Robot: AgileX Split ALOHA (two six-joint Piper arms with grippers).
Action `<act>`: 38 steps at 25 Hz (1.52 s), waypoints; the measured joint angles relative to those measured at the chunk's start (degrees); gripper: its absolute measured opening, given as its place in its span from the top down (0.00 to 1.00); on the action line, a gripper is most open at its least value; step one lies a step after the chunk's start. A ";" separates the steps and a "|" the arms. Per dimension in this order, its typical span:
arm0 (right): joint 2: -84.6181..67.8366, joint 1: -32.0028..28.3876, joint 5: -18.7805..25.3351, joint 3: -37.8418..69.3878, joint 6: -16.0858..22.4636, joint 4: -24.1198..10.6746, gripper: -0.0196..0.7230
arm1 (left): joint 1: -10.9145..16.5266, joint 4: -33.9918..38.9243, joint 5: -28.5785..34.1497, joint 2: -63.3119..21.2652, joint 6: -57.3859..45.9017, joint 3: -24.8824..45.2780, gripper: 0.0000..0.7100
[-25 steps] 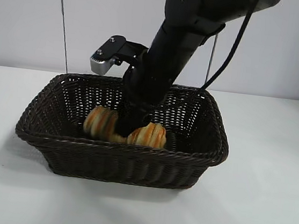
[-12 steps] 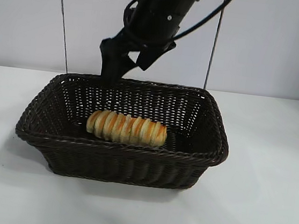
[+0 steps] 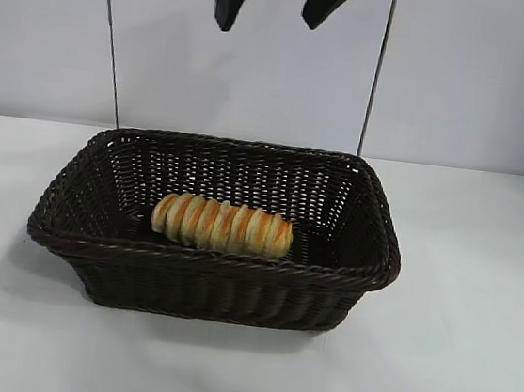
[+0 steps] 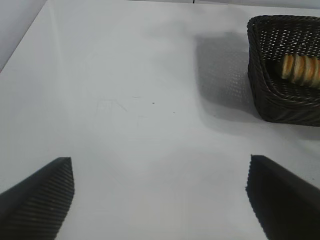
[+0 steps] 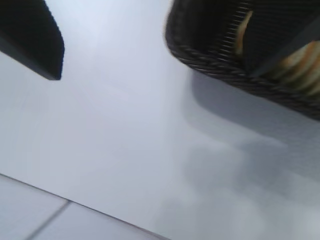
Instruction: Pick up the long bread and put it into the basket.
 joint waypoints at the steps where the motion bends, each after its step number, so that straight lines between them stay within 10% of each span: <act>1: 0.00 -2.37 0.45 0.00 0.00 -0.13 0.04 | 0.00 0.00 0.00 0.00 0.00 0.00 0.05; 17: -14.06 -24.45 1.21 1.95 -0.65 4.05 0.04 | 0.00 0.00 0.00 0.00 0.00 0.00 0.05; 38: -69.59 -26.27 1.77 46.30 3.70 0.14 0.04 | 0.00 0.00 0.00 0.00 0.00 0.00 0.05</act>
